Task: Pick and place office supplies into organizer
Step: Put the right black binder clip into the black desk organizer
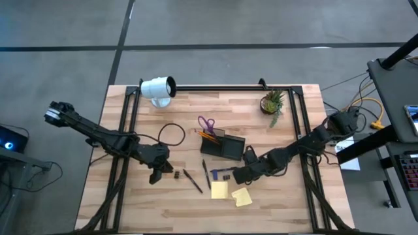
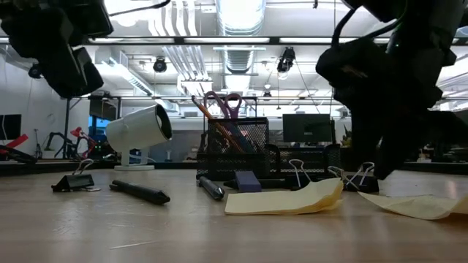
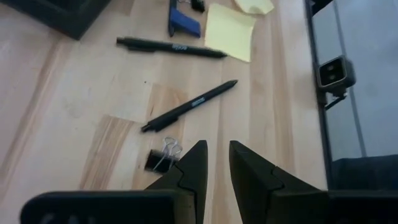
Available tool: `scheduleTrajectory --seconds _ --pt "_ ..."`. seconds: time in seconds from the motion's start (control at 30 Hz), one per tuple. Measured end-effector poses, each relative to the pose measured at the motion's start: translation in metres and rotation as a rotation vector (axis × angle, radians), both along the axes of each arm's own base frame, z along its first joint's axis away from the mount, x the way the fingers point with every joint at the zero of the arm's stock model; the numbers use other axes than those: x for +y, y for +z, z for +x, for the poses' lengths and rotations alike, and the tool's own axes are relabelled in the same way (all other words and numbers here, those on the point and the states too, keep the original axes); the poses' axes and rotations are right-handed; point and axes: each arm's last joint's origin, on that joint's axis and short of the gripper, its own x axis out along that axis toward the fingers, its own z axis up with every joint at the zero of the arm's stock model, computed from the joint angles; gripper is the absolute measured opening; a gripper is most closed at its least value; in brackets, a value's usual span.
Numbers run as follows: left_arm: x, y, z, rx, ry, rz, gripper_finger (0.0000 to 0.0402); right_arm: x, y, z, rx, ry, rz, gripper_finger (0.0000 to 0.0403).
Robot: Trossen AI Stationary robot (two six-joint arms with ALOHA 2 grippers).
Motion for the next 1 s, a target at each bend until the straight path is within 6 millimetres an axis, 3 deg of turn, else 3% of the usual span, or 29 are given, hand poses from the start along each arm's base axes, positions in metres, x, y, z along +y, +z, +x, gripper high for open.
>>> scheduleTrajectory --seconds 0.43,0.57,0.67,0.73,0.83,0.9,1.0 --pt "0.000 -0.002 0.003 0.008 0.011 0.006 0.0050 -0.010 -0.005 0.002 -0.018 0.022 -0.056 0.0022" --pt "0.000 -0.004 0.005 0.019 0.011 0.011 0.0050 -0.008 0.000 0.007 -0.050 0.053 -0.059 0.0010" --pt "0.000 -0.005 0.005 0.022 0.011 0.012 0.0050 -0.003 0.017 0.021 -0.112 0.064 -0.053 0.0008" --pt "0.000 -0.004 0.005 0.019 0.011 0.013 0.0050 0.000 0.041 0.036 -0.205 0.084 -0.098 0.0008" --pt "0.000 -0.003 0.004 0.012 0.010 0.012 0.0050 -0.009 0.072 0.055 -0.246 0.084 -0.234 0.0008" --pt "0.000 -0.002 0.004 0.005 0.006 0.015 0.0050 -0.023 0.079 0.067 -0.218 0.085 -0.304 0.0008" --pt "0.001 -0.001 0.003 -0.001 0.009 0.017 0.0050 -0.044 0.072 0.090 -0.174 0.111 -0.329 0.0008"
